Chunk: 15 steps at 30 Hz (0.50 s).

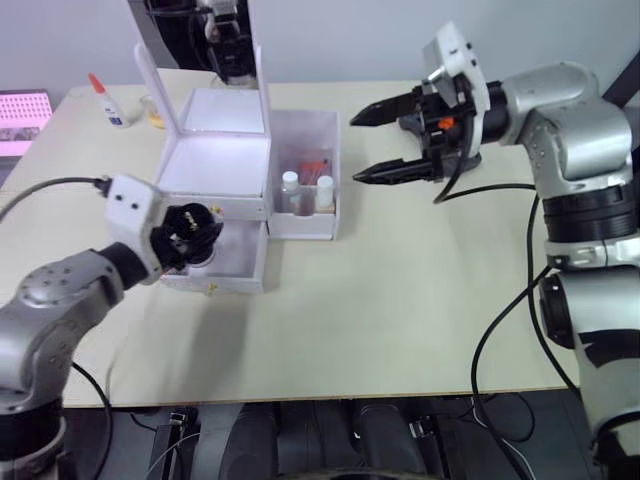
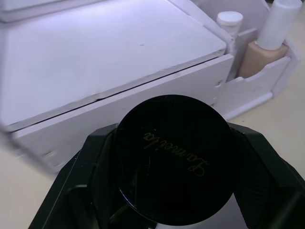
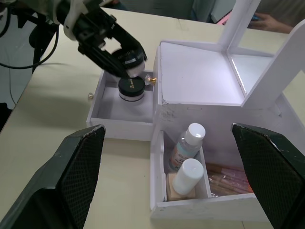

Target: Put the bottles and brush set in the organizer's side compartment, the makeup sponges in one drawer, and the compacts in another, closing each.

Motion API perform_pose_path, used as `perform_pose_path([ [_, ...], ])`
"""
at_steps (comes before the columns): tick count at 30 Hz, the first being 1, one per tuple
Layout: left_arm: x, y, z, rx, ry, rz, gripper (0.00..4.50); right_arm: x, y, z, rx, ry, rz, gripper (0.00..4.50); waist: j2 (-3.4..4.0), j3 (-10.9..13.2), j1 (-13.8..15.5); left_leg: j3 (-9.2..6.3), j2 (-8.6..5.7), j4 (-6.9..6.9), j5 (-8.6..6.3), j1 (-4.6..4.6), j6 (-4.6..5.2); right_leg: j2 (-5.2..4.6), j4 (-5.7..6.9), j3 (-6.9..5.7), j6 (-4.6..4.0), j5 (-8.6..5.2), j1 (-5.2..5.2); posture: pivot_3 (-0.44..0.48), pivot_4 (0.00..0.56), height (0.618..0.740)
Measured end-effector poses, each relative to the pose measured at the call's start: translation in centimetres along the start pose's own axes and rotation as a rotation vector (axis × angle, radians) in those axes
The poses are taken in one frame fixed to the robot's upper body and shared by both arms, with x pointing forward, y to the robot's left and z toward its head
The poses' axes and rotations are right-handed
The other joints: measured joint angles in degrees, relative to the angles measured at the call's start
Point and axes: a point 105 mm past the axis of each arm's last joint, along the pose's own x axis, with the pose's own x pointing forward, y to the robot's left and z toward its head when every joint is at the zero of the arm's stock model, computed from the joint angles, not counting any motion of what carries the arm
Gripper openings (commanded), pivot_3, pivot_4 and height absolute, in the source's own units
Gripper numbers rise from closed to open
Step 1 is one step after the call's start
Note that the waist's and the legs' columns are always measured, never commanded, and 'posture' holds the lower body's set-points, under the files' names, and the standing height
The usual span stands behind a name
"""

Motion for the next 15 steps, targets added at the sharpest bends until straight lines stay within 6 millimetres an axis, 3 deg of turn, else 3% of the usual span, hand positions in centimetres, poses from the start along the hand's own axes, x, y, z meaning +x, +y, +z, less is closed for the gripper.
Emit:
perform_pose_path([
  [4,1.0,-0.5,-0.3,0.008,0.03,-0.024,2.7,-0.5,0.2,-0.3,0.007,0.019,-0.026,4.5,0.01,0.0,0.4,-0.03,0.0,0.06,0.01,0.03,0.01,0.0,0.03,-0.01,-0.02,-0.01,0.06,0.0,0.15,0.74],
  [9,2.2,-1.8,-2.3,-0.036,0.107,-0.078,2.7,-0.5,0.4,-0.2,0.002,0.022,-0.039,4.5,0.0,0.0,0.5,-0.03,-0.01,0.1,0.0,-0.01,0.0,0.0,-0.03,-0.01,-0.01,-0.02,0.09,0.0,0.15,0.74],
  [15,2.5,-2.3,-2.4,-0.038,0.12,-0.094,2.7,-0.5,0.5,-0.7,0.017,0.027,-0.058,4.5,0.0,0.0,0.1,-0.04,0.0,0.04,0.0,0.02,0.01,0.01,0.0,-0.01,0.0,-0.02,0.07,0.0,0.15,0.74],
])
